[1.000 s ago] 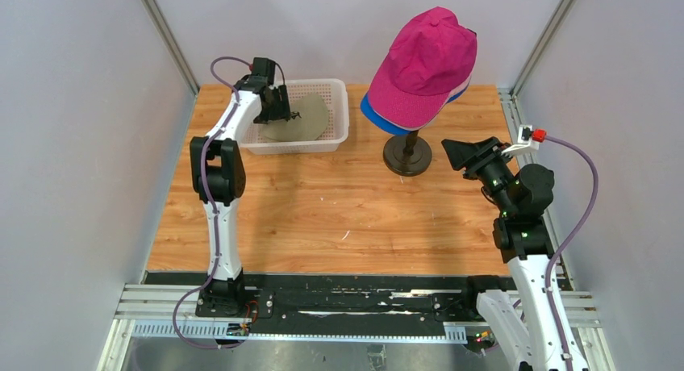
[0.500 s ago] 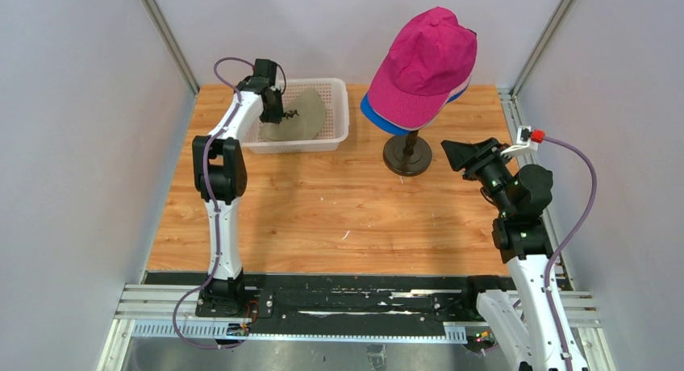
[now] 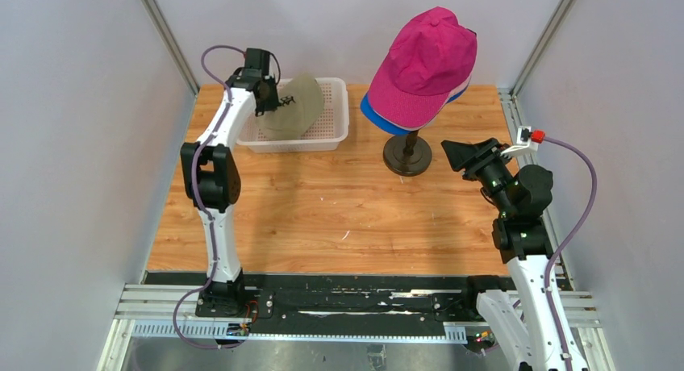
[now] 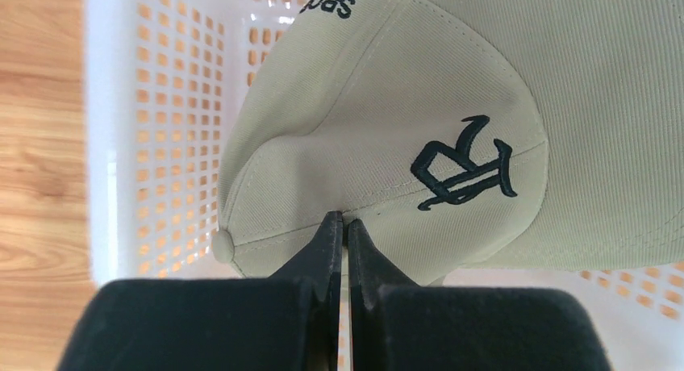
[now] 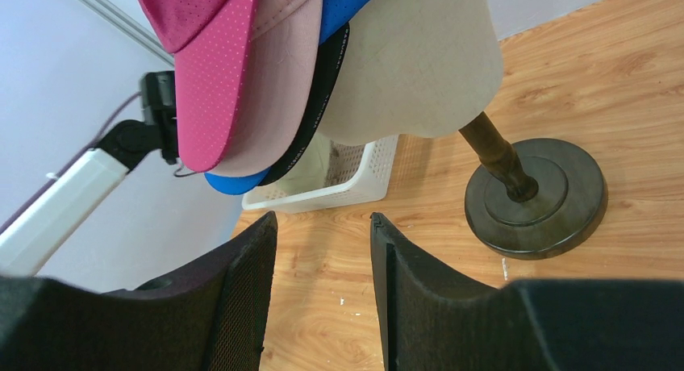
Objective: Stack the hats
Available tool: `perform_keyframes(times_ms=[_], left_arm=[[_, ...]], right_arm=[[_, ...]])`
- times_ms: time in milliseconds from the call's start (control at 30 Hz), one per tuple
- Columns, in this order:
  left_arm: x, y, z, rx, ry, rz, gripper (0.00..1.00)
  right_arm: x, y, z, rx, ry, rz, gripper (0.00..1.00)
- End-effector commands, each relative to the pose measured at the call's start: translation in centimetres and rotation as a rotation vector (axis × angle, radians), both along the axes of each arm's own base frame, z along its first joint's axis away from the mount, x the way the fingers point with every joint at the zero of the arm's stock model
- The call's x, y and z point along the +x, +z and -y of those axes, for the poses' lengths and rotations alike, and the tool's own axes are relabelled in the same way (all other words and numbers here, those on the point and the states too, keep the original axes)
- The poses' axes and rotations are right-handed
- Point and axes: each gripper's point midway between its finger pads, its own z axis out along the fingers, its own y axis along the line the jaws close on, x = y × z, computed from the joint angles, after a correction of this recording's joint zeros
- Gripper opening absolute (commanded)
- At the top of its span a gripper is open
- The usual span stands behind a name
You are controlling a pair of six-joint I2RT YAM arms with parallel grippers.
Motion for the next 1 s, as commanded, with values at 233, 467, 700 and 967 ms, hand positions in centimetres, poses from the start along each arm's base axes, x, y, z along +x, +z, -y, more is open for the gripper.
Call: perform_keyframes(times_ms=[233,467,700,967], left_arm=[[-3.5,18.7,3.0,-0.052,-0.099,0.379,0.0],[-8.2,24.3,4.2,-0.022,-0.191,0.464,0.0],[-13.5,28.4,6.0,-0.022,-0.334,0.53,0.0],[-19.8,29.0,8.5,0.017,-0.518,0.543,0.0]], right_arm=[[-1.6,2.1,-1.2,-0.016,0.076,0.074,0.46],[-3.4,4.2,-2.1,-0.015,0.142,0.121,0.47],[-5.7,7.1,-3.1,-0.019,0.218,0.178,0.47],[-8.3,9.0,-3.8,-0.02,0.282,0.207,0.48]])
